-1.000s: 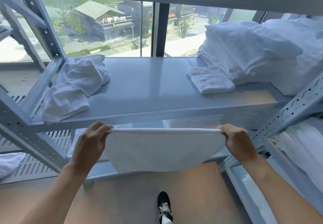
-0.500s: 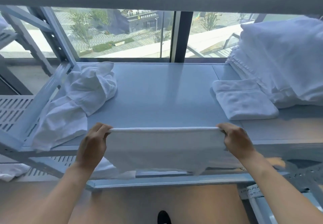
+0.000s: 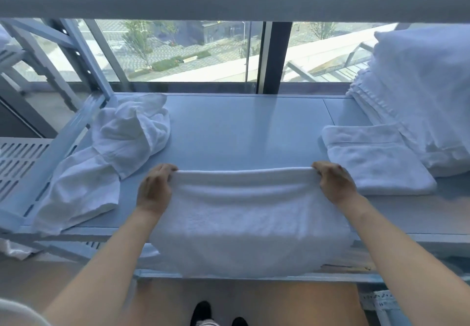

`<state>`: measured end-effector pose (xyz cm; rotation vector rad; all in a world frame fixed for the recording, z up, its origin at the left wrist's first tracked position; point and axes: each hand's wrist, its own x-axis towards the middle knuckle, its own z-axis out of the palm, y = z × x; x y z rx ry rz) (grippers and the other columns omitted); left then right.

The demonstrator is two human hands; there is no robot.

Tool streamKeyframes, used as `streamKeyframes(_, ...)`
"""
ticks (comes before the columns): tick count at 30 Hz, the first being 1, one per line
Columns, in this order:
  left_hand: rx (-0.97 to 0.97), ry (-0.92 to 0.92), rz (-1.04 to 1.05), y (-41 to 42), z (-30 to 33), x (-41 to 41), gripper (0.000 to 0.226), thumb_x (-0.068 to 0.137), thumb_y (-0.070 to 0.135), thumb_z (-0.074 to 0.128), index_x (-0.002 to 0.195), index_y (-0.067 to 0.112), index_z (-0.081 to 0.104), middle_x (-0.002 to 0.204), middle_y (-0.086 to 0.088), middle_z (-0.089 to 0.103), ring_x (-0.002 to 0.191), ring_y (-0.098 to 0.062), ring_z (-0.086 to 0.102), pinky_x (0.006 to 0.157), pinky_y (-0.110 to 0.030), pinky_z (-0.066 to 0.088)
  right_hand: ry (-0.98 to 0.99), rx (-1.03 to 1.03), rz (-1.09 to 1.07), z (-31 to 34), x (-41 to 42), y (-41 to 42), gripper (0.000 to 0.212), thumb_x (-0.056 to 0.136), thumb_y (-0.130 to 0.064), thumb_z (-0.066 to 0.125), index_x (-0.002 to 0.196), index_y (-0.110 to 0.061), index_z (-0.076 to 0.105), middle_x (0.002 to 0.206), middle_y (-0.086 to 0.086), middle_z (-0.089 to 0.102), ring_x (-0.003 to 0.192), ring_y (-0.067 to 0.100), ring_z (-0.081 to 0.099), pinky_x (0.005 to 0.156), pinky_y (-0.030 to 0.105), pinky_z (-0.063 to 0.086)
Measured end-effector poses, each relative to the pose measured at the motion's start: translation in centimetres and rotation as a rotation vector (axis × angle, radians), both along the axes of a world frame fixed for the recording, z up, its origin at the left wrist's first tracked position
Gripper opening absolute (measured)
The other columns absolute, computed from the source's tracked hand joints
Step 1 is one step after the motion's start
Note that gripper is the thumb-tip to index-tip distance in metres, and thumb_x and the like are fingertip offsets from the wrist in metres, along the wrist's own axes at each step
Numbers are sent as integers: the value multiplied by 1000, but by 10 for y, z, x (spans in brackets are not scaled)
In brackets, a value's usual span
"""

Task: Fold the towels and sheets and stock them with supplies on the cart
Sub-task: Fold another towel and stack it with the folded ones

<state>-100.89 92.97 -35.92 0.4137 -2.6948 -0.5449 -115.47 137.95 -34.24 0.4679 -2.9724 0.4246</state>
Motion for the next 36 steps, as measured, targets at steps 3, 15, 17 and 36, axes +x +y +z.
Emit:
streamKeyframes(3,15,-38,46,11,-14,-4,40,85,-17,52,113,5,71,108,-17,68,104,-41,62,80,-48,53,27,27,-54,-20,5,-6,37,72,15,49,95,-6,69,94,12,61,94,37,62,72,42,50)
streamKeyframes(15,-27,0,77,13,-21,-3,52,82,-21,50,118,9,74,116,-18,64,109,-44,56,84,-52,47,-170,43,325,-47,104,-102,66,102,-68,26,162,-41,16,171,-18,-4,158,13,-10,127,50,-5)
streamKeyframes(17,-96,-36,49,18,-11,1,51,88,-16,54,124,14,73,129,-18,61,120,-43,54,88,-55,47,-153,119,312,-53,103,-100,69,101,-71,18,163,-43,6,170,-20,-12,157,11,-18,127,50,-7)
streamKeyframes(36,-144,-414,-333,84,-37,17,65,97,75,12,158,55,3,170,18,-11,155,-8,-20,127,-47,-9,-185,157,294,-51,43,-122,73,97,-70,15,163,-42,4,172,-16,-6,158,13,-11,127,50,-6)
